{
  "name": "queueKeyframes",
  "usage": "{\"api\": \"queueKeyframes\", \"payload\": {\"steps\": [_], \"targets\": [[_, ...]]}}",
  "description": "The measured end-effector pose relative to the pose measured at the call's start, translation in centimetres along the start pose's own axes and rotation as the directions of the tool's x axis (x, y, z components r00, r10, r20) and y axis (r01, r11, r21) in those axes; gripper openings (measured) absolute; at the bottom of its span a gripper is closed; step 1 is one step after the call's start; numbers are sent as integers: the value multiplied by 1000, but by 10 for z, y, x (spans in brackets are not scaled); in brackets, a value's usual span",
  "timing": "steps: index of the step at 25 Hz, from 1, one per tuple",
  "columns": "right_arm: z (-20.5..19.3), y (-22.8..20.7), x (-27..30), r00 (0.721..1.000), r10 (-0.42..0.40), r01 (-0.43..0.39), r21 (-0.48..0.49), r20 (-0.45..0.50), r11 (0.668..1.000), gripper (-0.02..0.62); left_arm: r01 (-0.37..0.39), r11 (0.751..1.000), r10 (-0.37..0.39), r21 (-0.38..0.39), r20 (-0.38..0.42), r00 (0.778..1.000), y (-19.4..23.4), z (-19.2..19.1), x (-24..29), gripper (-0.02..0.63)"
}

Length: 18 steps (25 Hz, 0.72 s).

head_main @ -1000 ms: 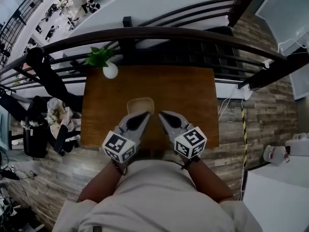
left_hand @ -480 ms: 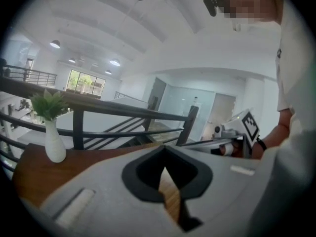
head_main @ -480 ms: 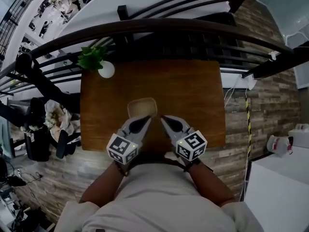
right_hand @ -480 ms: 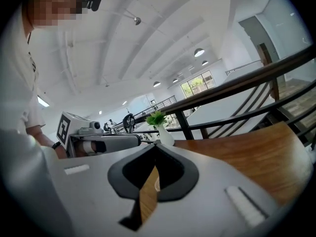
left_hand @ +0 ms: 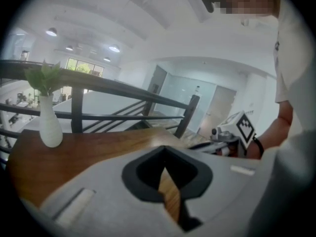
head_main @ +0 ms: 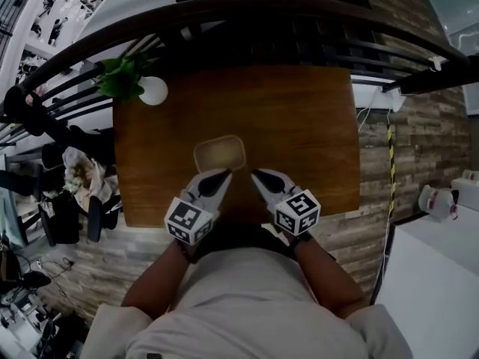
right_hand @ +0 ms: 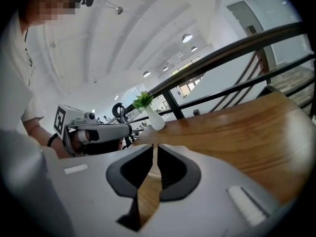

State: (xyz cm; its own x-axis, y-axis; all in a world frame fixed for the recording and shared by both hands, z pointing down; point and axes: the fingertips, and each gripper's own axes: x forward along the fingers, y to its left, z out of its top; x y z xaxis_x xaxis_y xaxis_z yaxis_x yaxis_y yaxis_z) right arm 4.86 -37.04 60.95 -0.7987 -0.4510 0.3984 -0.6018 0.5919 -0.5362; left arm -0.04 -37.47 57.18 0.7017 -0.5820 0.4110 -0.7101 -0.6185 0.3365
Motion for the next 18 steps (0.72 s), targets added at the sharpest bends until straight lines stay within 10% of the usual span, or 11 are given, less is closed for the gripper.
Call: {"api": "queueKeyframes", "payload": {"steps": [18], "targets": [[-89, -84, 56, 994, 21, 5, 240, -105, 971, 74, 43, 997, -51, -63, -121, 991, 38, -63, 57, 3]]}}
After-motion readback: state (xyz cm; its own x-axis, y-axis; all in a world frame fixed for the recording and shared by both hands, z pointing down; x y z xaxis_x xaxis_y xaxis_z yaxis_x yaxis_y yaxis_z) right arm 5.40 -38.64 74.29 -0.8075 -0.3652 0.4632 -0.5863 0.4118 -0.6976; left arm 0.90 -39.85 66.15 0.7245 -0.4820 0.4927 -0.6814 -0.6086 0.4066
